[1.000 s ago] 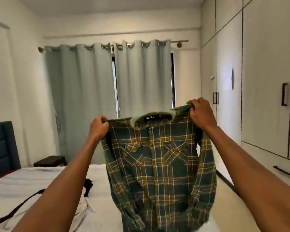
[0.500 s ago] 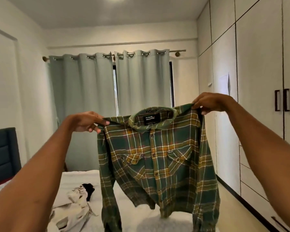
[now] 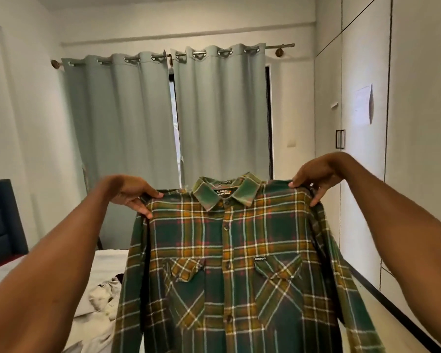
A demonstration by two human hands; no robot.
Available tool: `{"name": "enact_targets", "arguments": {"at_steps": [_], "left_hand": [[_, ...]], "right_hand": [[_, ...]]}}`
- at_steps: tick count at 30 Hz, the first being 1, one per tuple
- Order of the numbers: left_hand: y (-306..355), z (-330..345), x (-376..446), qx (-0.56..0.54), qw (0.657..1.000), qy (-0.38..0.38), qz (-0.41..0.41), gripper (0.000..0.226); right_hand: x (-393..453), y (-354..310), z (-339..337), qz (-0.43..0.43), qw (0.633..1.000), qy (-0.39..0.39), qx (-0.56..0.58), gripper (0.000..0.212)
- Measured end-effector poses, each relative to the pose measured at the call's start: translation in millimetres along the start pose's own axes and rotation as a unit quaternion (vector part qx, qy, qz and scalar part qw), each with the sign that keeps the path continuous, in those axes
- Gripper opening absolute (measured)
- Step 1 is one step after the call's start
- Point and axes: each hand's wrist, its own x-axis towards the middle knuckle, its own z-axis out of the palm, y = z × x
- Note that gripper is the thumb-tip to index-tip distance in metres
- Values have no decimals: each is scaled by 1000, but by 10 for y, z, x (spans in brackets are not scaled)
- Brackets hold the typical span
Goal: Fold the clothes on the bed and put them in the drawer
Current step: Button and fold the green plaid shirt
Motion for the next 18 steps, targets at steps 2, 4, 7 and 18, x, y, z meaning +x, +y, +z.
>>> {"name": "enact_targets", "arguments": {"at_steps": [2, 4, 7, 18], "left_hand": [[-15, 64, 435, 29, 996, 73, 33, 34], [-11, 133, 853, 108, 972, 180, 103, 28], [77, 206, 1478, 100, 923, 315, 197, 32], [656, -1, 2024, 72, 846, 437, 296, 30]], "right_hand": [[495, 23, -10, -23, 996, 78, -48, 35], [947, -9, -13, -85, 970, 195, -116, 30], [1572, -150, -86, -170, 901, 366, -158, 29], [1996, -551, -823, -291, 775, 523, -204, 31]]}}
